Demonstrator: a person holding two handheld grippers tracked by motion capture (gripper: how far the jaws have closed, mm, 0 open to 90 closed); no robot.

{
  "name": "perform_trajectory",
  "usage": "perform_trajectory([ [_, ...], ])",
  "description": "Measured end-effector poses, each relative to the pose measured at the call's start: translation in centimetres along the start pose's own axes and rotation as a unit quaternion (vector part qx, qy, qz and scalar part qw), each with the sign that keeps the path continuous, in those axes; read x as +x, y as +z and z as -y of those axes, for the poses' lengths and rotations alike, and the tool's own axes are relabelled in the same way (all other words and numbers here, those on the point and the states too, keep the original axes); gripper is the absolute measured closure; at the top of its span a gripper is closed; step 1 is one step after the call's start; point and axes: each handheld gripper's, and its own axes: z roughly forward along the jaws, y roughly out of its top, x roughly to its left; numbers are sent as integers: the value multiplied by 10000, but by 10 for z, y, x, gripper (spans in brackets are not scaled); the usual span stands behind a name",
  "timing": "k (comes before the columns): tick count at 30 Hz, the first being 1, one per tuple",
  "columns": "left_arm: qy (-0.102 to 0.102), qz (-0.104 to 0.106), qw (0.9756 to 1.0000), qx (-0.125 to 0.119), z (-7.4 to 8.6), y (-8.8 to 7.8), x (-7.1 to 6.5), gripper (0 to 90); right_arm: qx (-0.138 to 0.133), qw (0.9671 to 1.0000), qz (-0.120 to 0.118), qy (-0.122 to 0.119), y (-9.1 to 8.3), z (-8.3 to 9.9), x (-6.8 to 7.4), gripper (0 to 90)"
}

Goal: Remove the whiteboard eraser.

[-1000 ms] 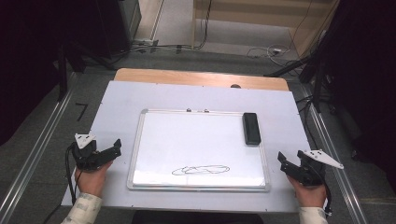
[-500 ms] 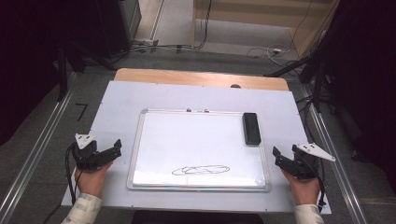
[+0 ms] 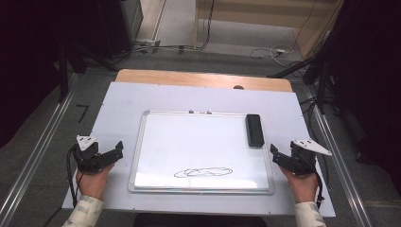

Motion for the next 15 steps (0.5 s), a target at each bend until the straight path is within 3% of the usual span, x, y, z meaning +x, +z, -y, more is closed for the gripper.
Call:
perform_trajectory([
  [15, -72, 106, 9998, -150, -2, -6, 0, 52, 18, 9998, -181, -52, 18, -9, 11, 198],
])
